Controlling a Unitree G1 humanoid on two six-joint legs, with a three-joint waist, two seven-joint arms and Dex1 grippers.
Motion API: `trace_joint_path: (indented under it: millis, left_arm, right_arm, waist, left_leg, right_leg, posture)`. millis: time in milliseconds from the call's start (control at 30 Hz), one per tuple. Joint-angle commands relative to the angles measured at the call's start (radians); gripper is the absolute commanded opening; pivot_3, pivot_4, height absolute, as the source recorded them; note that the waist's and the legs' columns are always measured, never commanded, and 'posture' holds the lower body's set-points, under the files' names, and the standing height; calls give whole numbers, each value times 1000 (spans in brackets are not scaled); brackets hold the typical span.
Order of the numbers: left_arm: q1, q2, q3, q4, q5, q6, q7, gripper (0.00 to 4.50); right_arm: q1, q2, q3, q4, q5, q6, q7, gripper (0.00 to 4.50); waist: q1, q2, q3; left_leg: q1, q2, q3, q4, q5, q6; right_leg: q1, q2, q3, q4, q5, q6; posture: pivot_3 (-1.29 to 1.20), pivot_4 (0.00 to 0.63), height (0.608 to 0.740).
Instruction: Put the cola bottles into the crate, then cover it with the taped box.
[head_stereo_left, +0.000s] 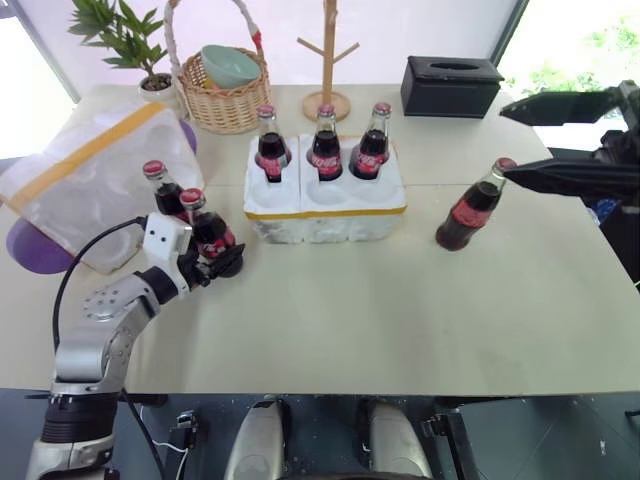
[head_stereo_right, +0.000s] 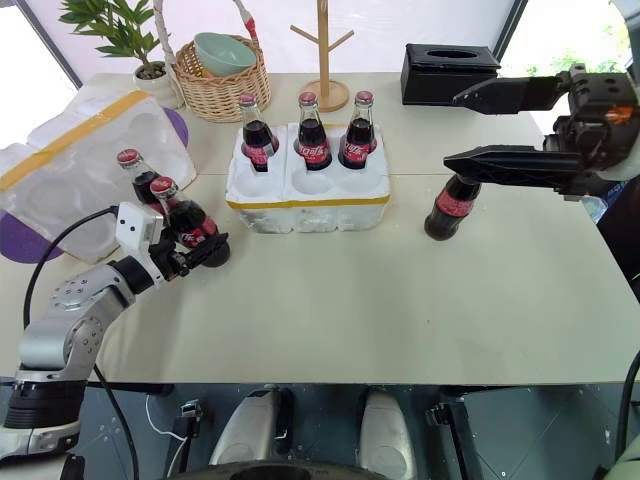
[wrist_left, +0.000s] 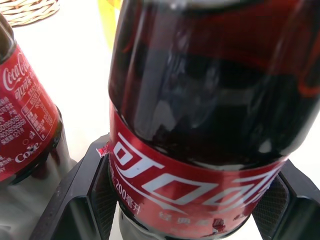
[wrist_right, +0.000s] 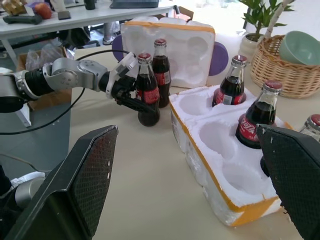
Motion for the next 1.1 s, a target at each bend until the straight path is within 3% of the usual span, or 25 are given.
trace_joint_path:
  millis: [33, 200, 367, 433, 533, 667, 867, 1100]
  left_arm:
    - [14, 68, 48, -143, -116, 79, -85, 2833]
    - [-85, 143, 62, -255, -286, 230, -127, 2833]
    - [-324, 95, -12, -261, -375, 324, -86, 2833]
    - [-426, 44, -61, -218, -337, 323, -48, 2833]
    - [-633, -112, -186, -20, -172, 250, 54, 2833]
    - [-748, -206, -284, 181, 20, 143, 115, 2833]
    - [-791, -290, -328, 281, 103, 136, 116, 2833]
    - [-780, -293, -351, 269, 142, 208, 89, 2833]
  right_arm:
    - [7, -8, -23, -28, 9, -17, 2, 4500]
    - [21, -12, -17, -35, 11, -14, 5, 4500]
    - [38, -7, -4, -53, -11, -39, 0, 4500]
    - [42, -2, -1, -57, -19, -50, -11, 4500]
    - [45, 15, 2, -62, -24, -58, -37, 4500]
    - [63, 25, -11, -80, -23, -59, -66, 4500]
    - [102, 21, -45, -96, -16, -56, -104, 4500]
    - [132, 30, -43, -89, -35, -86, -129, 4500]
  waist:
    - [-1, 0, 0]
    - [5, 0, 1]
    - [2, -1, 1]
    - [1, -1, 1]
    - [6, -2, 1]
    - [-5, -2, 1]
    - [-1, -3, 2]
    - [2, -3, 2]
  left_leg:
    - [0, 0, 0, 0, 0, 0]
    - [-1, 0, -1, 0, 0, 0]
    - [-2, -1, -1, 2, 0, 0]
    - [-2, -1, -1, 2, 0, 0]
    - [-2, -1, -1, 2, 0, 0]
    - [-1, -2, -1, 3, 0, 0]
    - [-3, -2, -1, 0, 0, 1]
    - [-3, -2, -1, 3, 0, 0]
  right_leg:
    - [0, 0, 0, 0, 0, 0]
    - [-1, 0, 0, 0, 0, 0]
    - [0, 0, 0, 0, 0, 0]
    - [0, 0, 0, 0, 1, 2]
    - [0, 0, -1, 1, 1, 2]
    - [1, 0, 1, -1, 2, 4]
    - [-3, 0, 1, -1, 2, 4]
    - [-2, -1, 1, -1, 2, 4]
  posture:
    - [0, 150, 736]
    - [0, 150, 736]
    - [0, 150, 736]
    - [0, 150, 736]
    - [0, 150, 736]
    - [0, 150, 736]
    - [0, 150, 736]
    - [0, 150, 736]
